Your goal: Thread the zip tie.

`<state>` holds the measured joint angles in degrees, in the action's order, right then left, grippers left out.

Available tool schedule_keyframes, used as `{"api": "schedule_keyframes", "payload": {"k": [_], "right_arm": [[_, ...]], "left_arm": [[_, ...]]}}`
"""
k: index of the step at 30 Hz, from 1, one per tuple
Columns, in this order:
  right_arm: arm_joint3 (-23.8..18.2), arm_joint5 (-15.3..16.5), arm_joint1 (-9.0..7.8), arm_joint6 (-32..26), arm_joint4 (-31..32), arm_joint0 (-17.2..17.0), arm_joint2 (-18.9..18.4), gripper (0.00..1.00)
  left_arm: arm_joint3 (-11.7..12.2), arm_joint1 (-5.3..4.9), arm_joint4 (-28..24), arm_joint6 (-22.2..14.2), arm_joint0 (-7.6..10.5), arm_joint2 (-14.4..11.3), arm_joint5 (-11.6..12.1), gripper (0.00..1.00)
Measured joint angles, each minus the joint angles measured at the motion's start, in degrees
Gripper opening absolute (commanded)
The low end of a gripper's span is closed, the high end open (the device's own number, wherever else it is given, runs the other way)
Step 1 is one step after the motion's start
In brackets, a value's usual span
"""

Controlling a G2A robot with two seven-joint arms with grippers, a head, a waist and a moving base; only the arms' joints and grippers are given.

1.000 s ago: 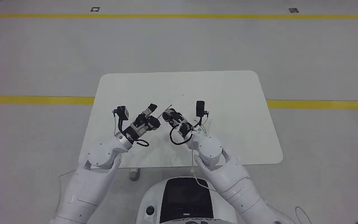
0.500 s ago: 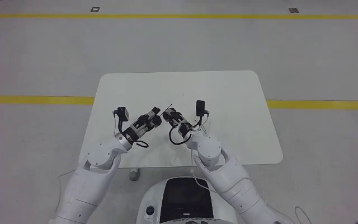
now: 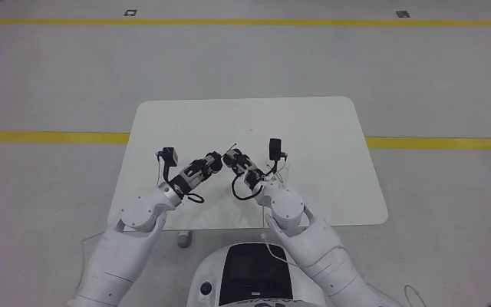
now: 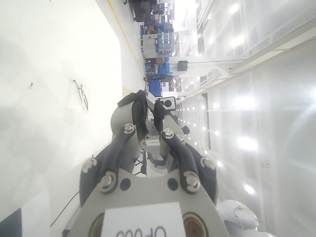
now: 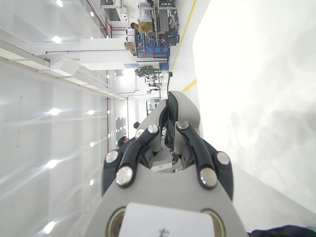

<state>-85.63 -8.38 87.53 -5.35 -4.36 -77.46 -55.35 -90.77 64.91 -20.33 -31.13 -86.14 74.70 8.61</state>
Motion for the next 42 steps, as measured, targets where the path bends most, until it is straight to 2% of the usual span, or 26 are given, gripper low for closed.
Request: {"api": "schedule_keyframes", "payload": {"k": [3,6,8,13,14,15,22,28,36,38,40,42], "right_arm": [[-0.36,0.03,-0.02,-0.01,0.06,-0.31,-0.01,0.0],[-0.68,0.02,-0.05,-0.12,0.08,-0.65,0.05,0.0],[-0.84,-0.06,-0.06,-0.23,0.07,-0.86,0.08,0.0],[-1.11,-0.15,-0.13,-0.27,0.14,-1.23,-0.09,0.0],[-1.19,-0.15,-0.16,-0.26,0.17,-1.31,-0.17,0.27],[-1.25,-0.19,-0.18,-0.26,0.22,-1.37,-0.23,1.0],[-2.15,-0.51,-0.49,-0.04,0.46,-2.02,-1.65,1.0],[-2.89,-0.15,-0.82,-0.47,1.26,-2.43,-2.81,1.0],[-2.87,-0.16,-0.81,-0.45,1.24,-2.43,-2.78,1.0],[-2.86,-0.16,-0.82,-0.49,1.19,-2.44,-2.83,1.0],[-2.81,-0.56,-0.98,-1.81,0.86,-2.23,-3.36,1.0],[-2.97,-0.92,-1.36,-5.31,-0.02,-1.65,-4.75,1.0]], "left_arm": [[-0.13,-0.05,0.14,0.04,-0.13,-0.15,0.03,0.16],[-0.27,-0.09,0.19,0.09,-0.25,-0.29,0.08,0.12],[-0.39,-0.12,0.23,0.1,-0.34,-0.4,0.1,0.01],[-0.47,-0.2,0.32,0.14,-0.41,-0.52,0.07,0.0],[-0.48,-0.22,0.32,0.14,-0.41,-0.54,0.05,0.0],[-0.49,-0.24,0.3,0.15,-0.42,-0.54,0.05,0.0],[-0.74,-0.5,0.07,-0.03,-0.9,0.21,0.26,0.0],[-0.56,-0.77,-1.19,-1.47,-1.52,1.33,2.0,0.0],[-0.53,-0.75,-1.07,-1.31,-1.51,1.21,1.98,0.0],[-0.21,-0.76,0.38,-1.06,-1.31,0.64,1.6,0.0],[0.29,-0.92,0.47,-2.15,-1.36,0.94,1.19,0.0],[0.69,-1.32,0.06,-4.51,-1.74,2.36,0.96,0.0]]}}
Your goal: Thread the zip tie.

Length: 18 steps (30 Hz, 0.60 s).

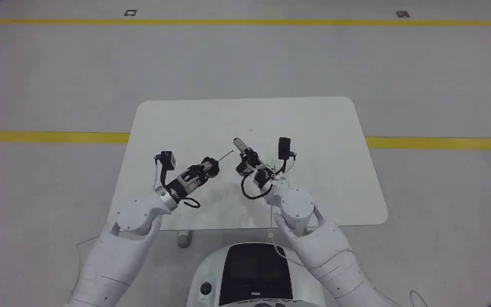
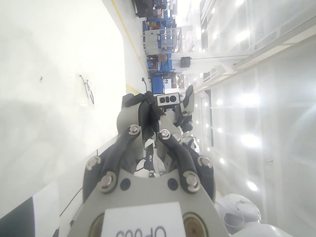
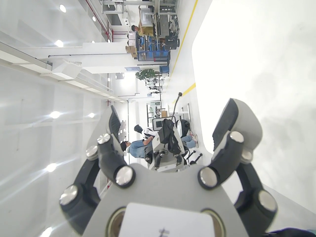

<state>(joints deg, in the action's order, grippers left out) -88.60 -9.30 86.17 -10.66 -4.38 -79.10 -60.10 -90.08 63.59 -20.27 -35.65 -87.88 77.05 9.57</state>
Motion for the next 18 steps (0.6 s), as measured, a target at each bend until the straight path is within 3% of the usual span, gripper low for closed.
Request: {"api": "schedule_keyframes", "payload": {"k": [7,9,11,18], "right_arm": [[2.88,-2.2,-1.25,-16.53,-5.02,3.85,-3.8,1.0],[4.48,-3.17,-1.47,-22.11,-5.9,5.53,-4.07,1.0],[4.59,-3.23,-1.48,-22.83,-5.87,5.6,-4.08,1.0],[4.9,-2.67,-1.51,-21.94,-6.27,5.41,-4.23,1.0]], "left_arm": [[0.75,-1.24,-5.85,-10.43,-1.41,5.18,1.09,0.0],[1.4,-1.58,-9.11,-16.29,-1.05,6.18,1.53,0.0],[2.32,-1.8,-10.87,-20.14,-0.74,7.11,2.13,0.0],[2.26,-1.76,-10.23,-18.78,-0.59,6.68,2.06,0.0]]}}
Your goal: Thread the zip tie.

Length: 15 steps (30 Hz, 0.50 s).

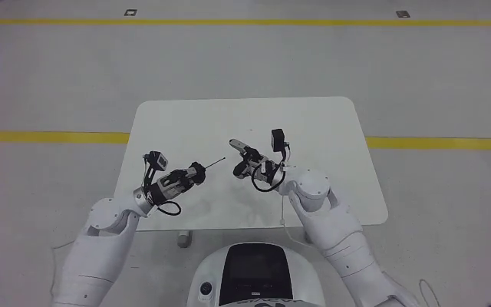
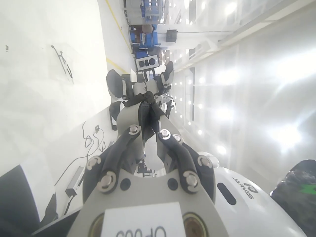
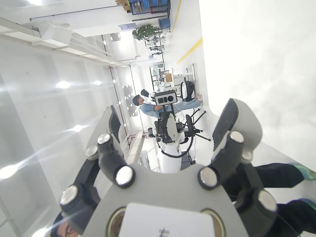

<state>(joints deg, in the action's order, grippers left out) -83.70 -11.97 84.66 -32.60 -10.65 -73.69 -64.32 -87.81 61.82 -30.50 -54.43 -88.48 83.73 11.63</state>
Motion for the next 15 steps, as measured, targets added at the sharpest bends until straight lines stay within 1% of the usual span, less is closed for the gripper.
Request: {"api": "schedule_keyframes", "payload": {"k": [1,2,4,6,8,9,12,14,15], "right_arm": [[0.6,0.54,-0.09,-0.59,-0.36,0.1,-0.26,1.0],[1.56,1.42,-0.22,-2.24,-1.24,0.46,-0.71,1.0],[3.29,2.51,-0.44,-5.79,-3.51,1.32,-1.46,1.0],[5.23,3.44,-0.67,-9.62,-4.91,2.55,-1.82,1.0],[7.21,4.03,-0.83,-13.04,-6.33,3.89,-1.91,1.0],[8.03,4.22,-0.87,-14.38,-6.88,4.52,-1.85,1.0],[10.82,5.07,-0.88,-18.56,-8.74,6.86,-1.23,1.0],[12.88,6.29,-0.78,-20.66,-10.14,8.56,-0.78,1.0],[13.39,6.78,-0.76,-20.88,-10.35,9.02,-0.71,1.0]], "left_arm": [[0.15,-0.04,0.1,0.16,0.09,-0.02,-0.06,0.0],[0.37,-0.14,-0.08,-0.48,0.24,0.19,-0.26,0.0],[0.69,-0.45,-0.51,-3.08,0.46,0.94,-0.62,0.0],[1.23,-0.84,-1.44,-6.5,0.75,2.04,-1.13,0.0],[1.88,-1.16,-1.58,-9.03,1.22,2.83,-1.28,0.0],[2.24,-1.25,-1.58,-9.56,1.45,3.04,-1.23,0.0],[3.49,-1.47,-2.21,-11.95,2.55,2.93,-1.27,0.0],[4.73,-1.56,-3.66,-15.14,3.83,2.35,-1.72,0.0],[5.2,-1.6,-3.92,-16.09,4.24,2.27,-1.73,0.0]]}}
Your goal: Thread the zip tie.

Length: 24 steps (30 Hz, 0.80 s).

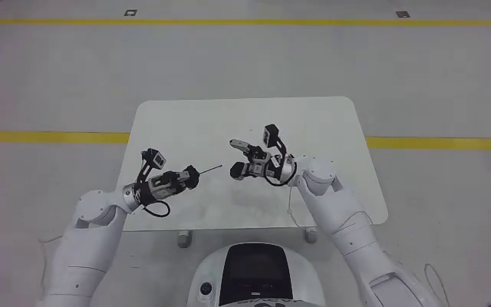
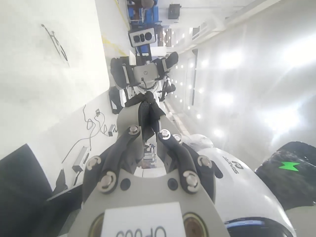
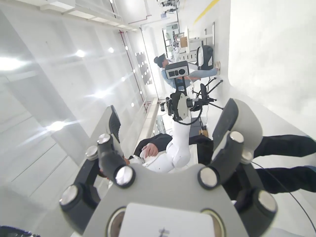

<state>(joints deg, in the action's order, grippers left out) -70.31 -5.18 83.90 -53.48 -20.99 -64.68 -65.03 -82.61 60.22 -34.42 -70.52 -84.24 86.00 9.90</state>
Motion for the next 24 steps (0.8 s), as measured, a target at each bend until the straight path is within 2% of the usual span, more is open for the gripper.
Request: {"api": "schedule_keyframes", "payload": {"k": [6,10,16,17,18,20,24], "right_arm": [[0.11,0.07,0.0,0.12,0.04,0.09,0.0,1.0],[-0.07,0.26,-0.05,0.21,-0.76,-0.45,0.16,1.0],[2.54,1.44,-0.28,-5.41,-4.02,0.71,0.72,1.0],[3.12,1.66,-0.29,-6.32,-4.46,0.97,1.01,0.96],[3.53,1.81,-0.29,-6.84,-4.66,1.17,1.25,0.68],[4.36,2.11,-0.3,-7.65,-4.88,1.61,1.84,0.48],[5.56,2.67,-0.27,-8.15,-4.83,2.39,3.01,0.43]], "left_arm": [[0.18,-0.01,0.08,-0.03,0.11,0.0,0.07,0.0],[0.3,-0.06,1.23,1.71,0.14,-0.81,-0.54,0.0],[0.88,-0.64,1.42,-0.93,0.06,-0.27,-0.47,0.0],[0.92,-0.74,1.51,-1.48,-0.04,-0.23,-0.22,0.0],[0.93,-0.81,1.57,-1.85,-0.09,-0.22,-0.04,0.0],[0.61,-0.98,1.64,-3.24,-0.18,-0.36,0.5,0.0],[0.43,-1.11,1.46,-4.29,-0.28,-0.39,1.01,0.0]]}}
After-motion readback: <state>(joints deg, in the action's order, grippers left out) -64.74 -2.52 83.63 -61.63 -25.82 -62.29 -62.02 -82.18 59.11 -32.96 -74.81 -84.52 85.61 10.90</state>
